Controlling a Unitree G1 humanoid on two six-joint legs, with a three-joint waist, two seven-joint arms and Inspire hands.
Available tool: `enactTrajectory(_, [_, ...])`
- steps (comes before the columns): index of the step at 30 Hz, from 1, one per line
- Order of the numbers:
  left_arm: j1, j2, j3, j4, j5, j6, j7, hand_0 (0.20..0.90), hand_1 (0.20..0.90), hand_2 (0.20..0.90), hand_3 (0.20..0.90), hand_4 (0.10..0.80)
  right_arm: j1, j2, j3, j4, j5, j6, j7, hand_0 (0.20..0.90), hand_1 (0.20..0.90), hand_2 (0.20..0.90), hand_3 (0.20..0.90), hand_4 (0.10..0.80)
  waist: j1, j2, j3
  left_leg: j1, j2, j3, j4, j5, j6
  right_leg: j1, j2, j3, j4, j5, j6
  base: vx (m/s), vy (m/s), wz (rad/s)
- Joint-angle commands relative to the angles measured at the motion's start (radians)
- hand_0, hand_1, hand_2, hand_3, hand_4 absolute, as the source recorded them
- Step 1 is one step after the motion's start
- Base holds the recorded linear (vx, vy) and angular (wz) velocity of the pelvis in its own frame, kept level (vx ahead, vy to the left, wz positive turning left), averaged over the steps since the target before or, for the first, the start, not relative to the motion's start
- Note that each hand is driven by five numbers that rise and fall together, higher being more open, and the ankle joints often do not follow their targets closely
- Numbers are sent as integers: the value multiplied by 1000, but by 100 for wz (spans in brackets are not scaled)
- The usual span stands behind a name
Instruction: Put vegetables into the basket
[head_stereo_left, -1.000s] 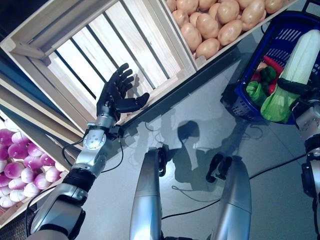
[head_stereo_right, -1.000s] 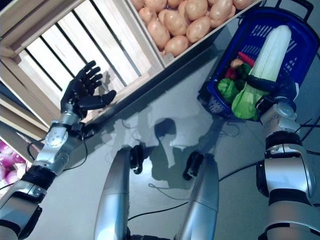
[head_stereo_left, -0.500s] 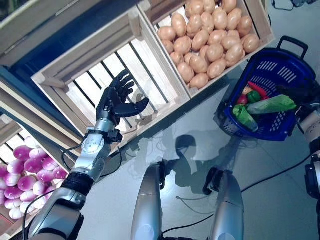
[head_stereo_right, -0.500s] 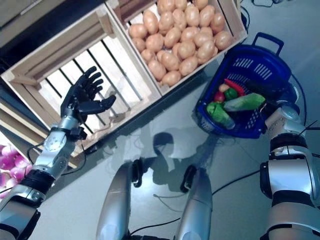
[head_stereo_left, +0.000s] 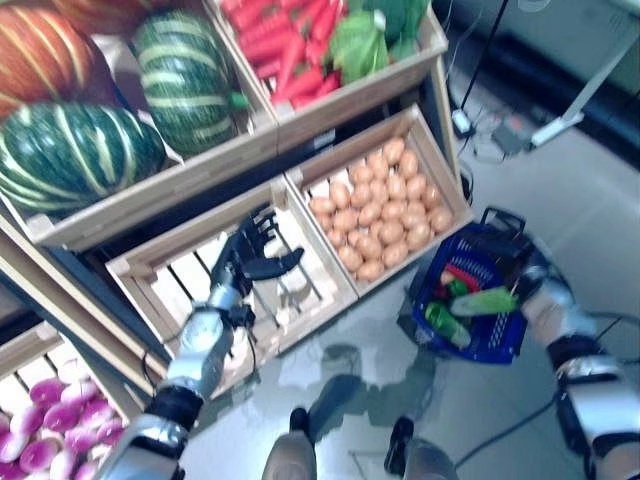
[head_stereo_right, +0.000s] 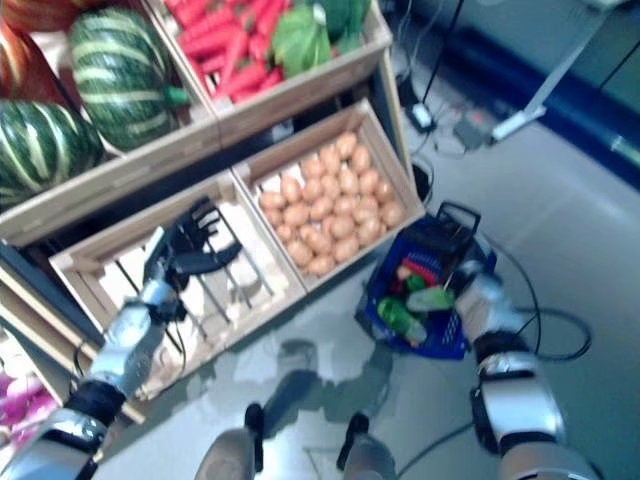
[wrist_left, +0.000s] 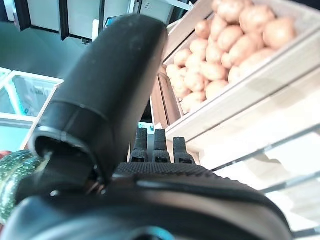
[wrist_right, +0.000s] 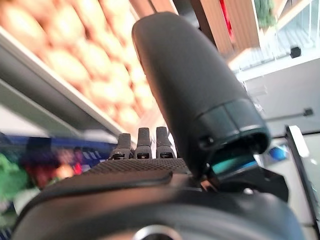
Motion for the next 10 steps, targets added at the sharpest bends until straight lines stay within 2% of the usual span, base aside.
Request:
enactTrajectory(1, [26,-20,40,16,31,-73,-21,900,900,900,900,800,72,47,-16,-54,17,-155,60,900,900,900,900,800,7,-14,-122,37,-48,4,-117,1,76,59,29,23,-142,53,-62,77,0,1])
enactTrajectory(5, [89,-87,43,84,49,-98,-3,900,900,900,900,800,208,144,18,-133,-25,-234,49,900,900,900,900,800,-4,-13,-149,39,-50,12,-127,-1,66,75,45,23,-170,55,-65,13,-3,-5])
enactTrajectory(10, [143,-151,66,175,88,-113,26,900,900,900,900,800,314,249,55,-191,-4,-274,20,900,900,900,900,800,-20,-13,-160,53,-51,30,-127,-11,69,84,43,26,-170,52,-63,3,3,0])
